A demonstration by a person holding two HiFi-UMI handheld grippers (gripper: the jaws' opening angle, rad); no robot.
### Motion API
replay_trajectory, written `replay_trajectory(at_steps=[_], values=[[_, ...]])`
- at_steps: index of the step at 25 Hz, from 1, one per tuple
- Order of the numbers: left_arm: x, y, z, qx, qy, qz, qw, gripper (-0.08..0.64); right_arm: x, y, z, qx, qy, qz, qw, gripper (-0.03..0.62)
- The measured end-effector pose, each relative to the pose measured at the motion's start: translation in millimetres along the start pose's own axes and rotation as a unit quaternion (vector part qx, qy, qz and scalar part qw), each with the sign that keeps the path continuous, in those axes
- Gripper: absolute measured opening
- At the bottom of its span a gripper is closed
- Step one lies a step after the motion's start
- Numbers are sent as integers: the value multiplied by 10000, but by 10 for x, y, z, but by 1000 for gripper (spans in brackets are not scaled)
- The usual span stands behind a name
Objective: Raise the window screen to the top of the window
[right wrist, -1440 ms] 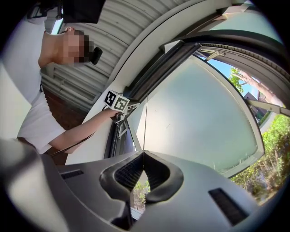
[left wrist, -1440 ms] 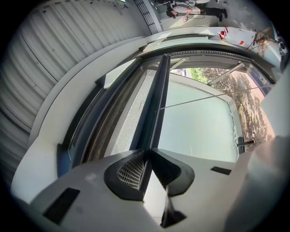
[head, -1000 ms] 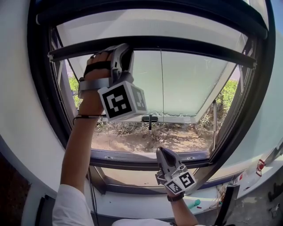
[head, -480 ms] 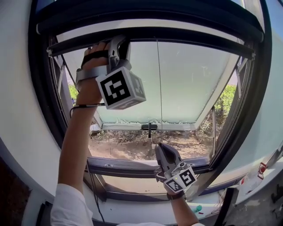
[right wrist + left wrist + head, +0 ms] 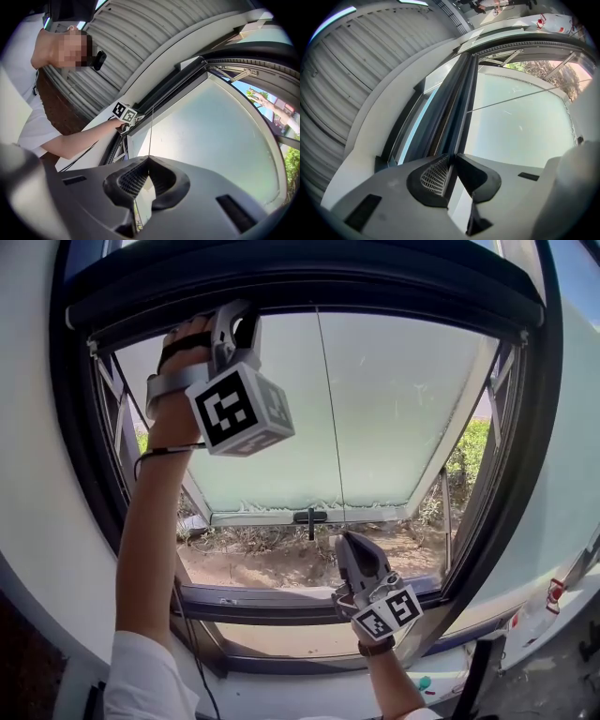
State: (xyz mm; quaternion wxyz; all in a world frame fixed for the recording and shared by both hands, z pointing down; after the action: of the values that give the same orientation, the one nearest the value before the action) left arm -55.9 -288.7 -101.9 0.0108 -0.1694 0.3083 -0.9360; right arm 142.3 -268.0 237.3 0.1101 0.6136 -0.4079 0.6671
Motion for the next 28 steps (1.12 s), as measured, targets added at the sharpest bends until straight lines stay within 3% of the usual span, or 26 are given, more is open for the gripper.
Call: replay_trajectory(at_steps=[3, 6, 11, 13, 16, 20, 23, 26, 28], values=[[-20, 53, -57, -20, 22, 73, 10000, 46, -72, 65, -17, 50, -128, -60, 9999, -9], [-63, 40, -121, 223, -20, 151, 9996, 46, -90, 135, -58, 57, -162, -183, 9997, -9], [10, 103, -107, -173, 272, 355, 9988, 46, -104, 235, -245, -97, -114, -153, 9998, -9], [41, 103, -122, -120, 265, 497, 9983, 44, -109, 261, -333, -166, -92, -147, 9997, -9], [40, 91, -144, 1, 196, 429, 9989, 44, -130, 190, -432, -143, -69, -36, 9999, -9], [5, 12, -86, -369, 298, 360, 9982, 46, -206, -5, -487, 57, 74, 313, 9995, -9], [62, -281, 22, -94, -193, 719, 9972, 46, -228, -170, -564, 249, 36, 344, 9991, -9], [223, -700, 236, 141, -875, 927, 9917, 46, -105, -374, -631, 634, 51, -84, 9979, -9], [356, -990, 436, 499, -1361, 975, 9846, 46, 40, -540, -666, 882, 273, -326, 9952, -9]])
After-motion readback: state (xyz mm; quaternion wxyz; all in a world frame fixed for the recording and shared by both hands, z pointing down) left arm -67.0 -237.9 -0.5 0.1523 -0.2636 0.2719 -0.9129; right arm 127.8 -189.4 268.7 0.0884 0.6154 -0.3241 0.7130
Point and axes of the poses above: the fingertips, and each gripper's own axes: y forward along the fingers, z to its right, x out of its underside, the point moved 10 cm from there along -y, backward along the fingers, and after that the axes turned 14 degrees about -z, right-handed, at the moved point
